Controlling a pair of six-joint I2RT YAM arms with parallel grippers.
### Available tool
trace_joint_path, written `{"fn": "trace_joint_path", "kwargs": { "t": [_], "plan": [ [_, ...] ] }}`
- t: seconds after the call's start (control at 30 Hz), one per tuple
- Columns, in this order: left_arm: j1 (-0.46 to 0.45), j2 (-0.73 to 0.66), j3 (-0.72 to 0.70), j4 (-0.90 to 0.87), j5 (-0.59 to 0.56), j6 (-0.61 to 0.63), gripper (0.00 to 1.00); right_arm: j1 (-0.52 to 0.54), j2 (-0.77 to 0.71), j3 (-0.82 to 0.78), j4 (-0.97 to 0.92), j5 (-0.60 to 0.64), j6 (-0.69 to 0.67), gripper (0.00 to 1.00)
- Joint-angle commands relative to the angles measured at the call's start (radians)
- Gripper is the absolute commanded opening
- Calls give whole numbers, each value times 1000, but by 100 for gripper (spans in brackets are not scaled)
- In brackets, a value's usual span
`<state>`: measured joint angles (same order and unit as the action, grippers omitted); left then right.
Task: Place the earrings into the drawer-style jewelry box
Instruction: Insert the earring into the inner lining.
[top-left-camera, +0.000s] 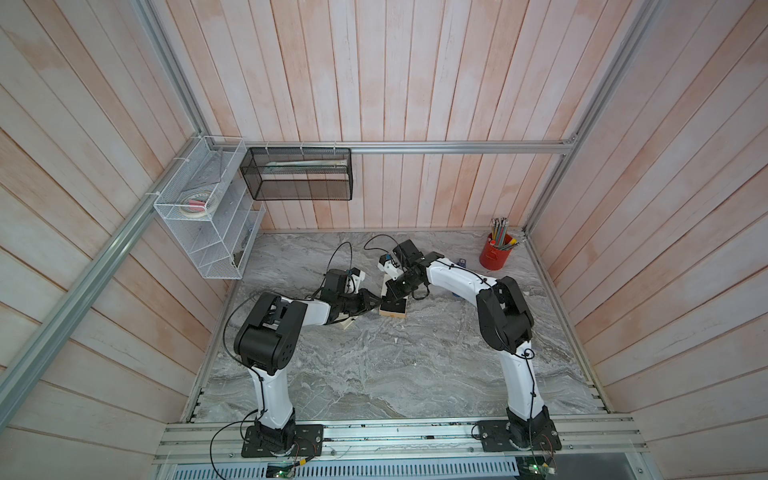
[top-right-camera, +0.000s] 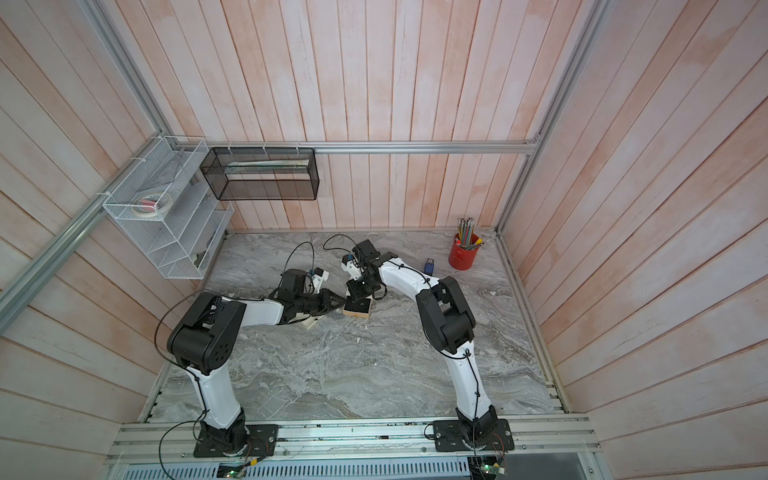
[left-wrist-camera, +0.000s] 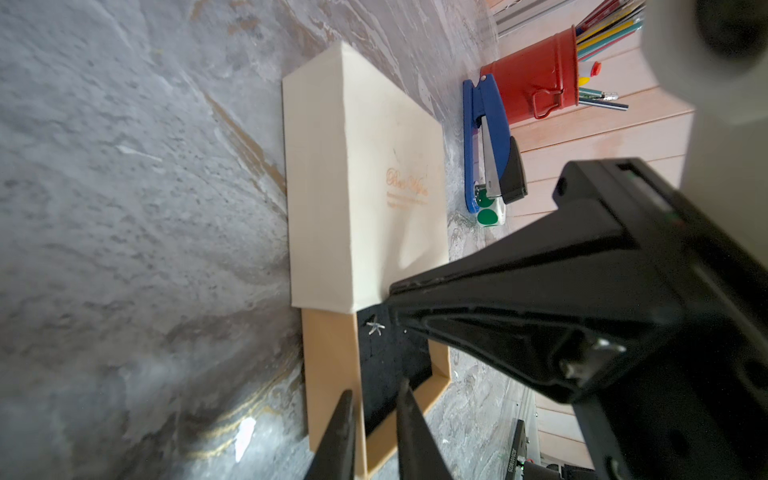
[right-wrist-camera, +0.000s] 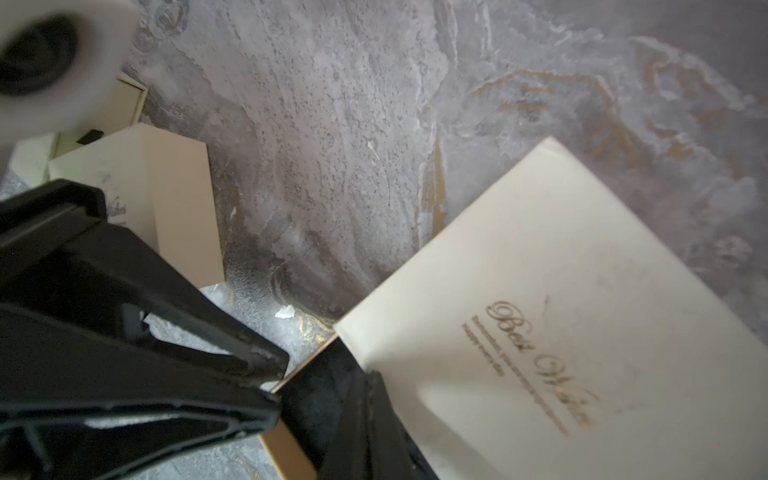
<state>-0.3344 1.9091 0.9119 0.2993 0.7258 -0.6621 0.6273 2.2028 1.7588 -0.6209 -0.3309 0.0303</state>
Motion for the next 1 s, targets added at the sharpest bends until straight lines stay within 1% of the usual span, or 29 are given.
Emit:
{"fn": "trace_joint_path", "kwargs": {
  "t": [0.0, 0.27, 0.6, 0.97],
  "plan": [
    [-2, 19, -1, -5, 6, 9, 20, 6, 23, 23, -39, 7, -13, 0],
    [-2, 19, -5, -12, 1, 15, 20, 9, 19, 5, -57, -3, -30, 0],
    [0, 18, -10, -9, -2, 12, 20, 16, -5, -22, -39, 45, -41, 0],
    [-3, 16, -10, -12, -3, 15, 20, 21, 5, -24, -35, 57, -37, 0]
  ]
}}
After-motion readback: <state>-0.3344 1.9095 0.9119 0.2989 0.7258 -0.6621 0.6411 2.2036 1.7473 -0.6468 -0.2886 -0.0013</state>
